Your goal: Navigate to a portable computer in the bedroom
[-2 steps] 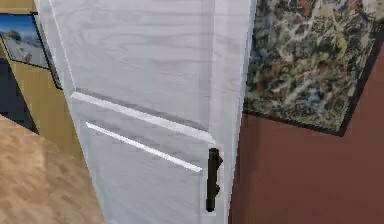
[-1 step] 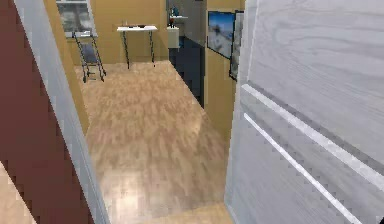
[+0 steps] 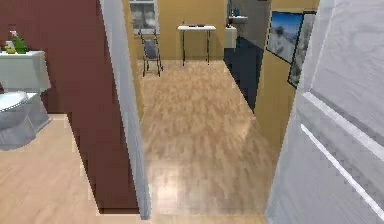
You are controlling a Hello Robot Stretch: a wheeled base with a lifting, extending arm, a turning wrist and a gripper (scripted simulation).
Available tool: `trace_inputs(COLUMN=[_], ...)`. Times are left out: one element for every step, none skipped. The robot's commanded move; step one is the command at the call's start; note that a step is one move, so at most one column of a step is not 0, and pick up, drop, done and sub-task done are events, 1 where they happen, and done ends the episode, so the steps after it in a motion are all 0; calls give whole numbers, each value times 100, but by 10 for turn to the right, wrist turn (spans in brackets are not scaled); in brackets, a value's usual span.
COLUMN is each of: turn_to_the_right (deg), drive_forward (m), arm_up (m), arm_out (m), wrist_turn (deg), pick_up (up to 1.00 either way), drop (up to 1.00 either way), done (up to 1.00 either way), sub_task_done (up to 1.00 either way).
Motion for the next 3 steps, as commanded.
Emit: trace_inputs(turn_to_the_right=[0,0,210], drive_forward=[100,35,0], arm_up=[0,0,0], arm_out=[0,0,0], wrist_turn=[0,0,0], pick_up=[0,0,0], drop=[0,0,0], done=[0,0,0], sub_task_done=[0,0,0])
